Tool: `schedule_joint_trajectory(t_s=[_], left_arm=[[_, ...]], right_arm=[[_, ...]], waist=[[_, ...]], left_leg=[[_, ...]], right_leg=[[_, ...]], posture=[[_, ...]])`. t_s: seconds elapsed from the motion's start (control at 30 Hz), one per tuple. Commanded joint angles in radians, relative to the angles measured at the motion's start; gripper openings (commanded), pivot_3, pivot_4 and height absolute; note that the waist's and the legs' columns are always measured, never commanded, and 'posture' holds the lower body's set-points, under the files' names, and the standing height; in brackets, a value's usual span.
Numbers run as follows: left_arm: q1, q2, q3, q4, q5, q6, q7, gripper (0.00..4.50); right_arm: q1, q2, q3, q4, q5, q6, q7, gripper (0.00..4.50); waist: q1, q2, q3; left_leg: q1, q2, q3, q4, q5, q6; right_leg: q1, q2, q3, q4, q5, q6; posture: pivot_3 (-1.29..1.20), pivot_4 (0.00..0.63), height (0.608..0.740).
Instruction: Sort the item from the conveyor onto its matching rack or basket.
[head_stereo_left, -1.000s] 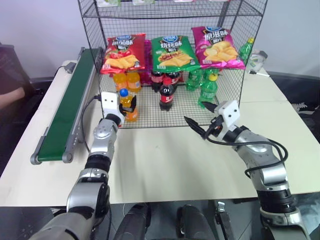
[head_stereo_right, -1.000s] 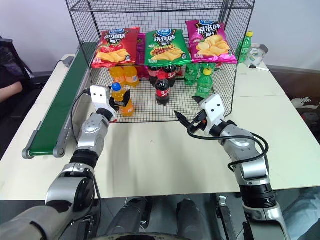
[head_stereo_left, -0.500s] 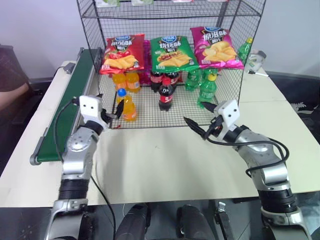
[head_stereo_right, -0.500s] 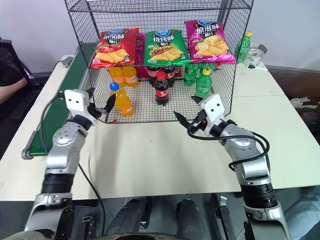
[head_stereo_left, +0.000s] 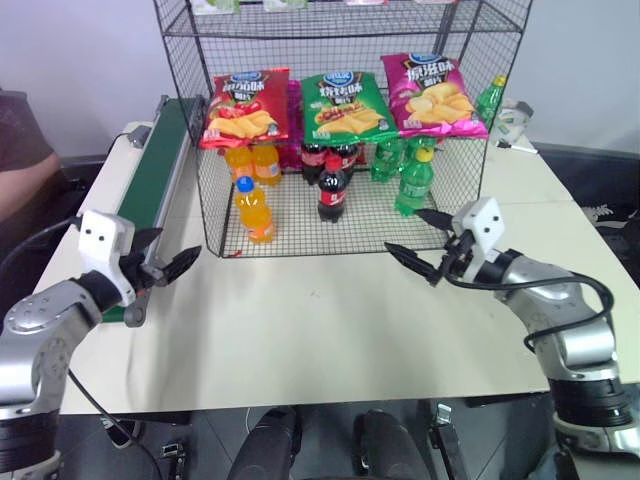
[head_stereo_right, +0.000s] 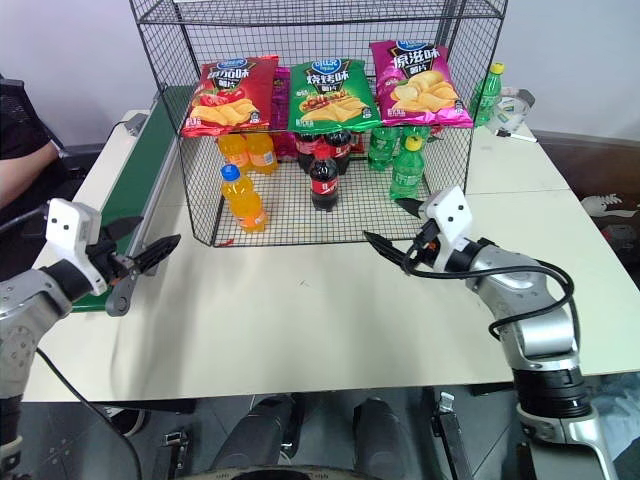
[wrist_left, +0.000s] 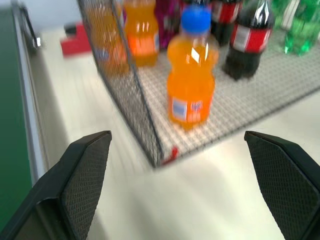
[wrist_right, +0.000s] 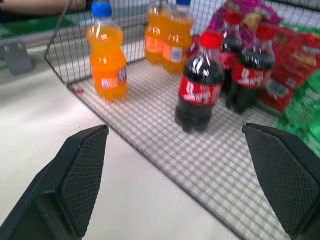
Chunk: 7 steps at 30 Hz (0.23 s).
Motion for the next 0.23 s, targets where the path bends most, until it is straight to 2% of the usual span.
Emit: schedule_joint_trajectory(t_s=[0.03,0.23], left_arm=[[0.006,0.013,0.030,-0.036,-0.009,0.000,-0.011,4.44],[0.012,0.000,0.015,-0.038,-0.003,-0.028,-0.026,4.44]], right_arm=[[0.008,-0.024,-0.033,-0.026,0.023,-0.002,0.023,4.50],[0.018,-0.033,-0.043,-0.028,0.025,-0.004,0.024,4.50]], waist=[[0.002,0.000,0.000],[0.001,0.000,0.000]], left_leg=[[0.000,0.000,0.000,0.000,0.000,0.000],[0.000,0.000,0.000,0.000,0.000,0.000]], right_leg=[[0.000,0.000,0.000,0.000,0.000,0.000],[0.000,0.000,0.000,-0.001,0.000,0.000]], posture=[[0.00,0.150,0.740],[0.00,0.150,0.740]])
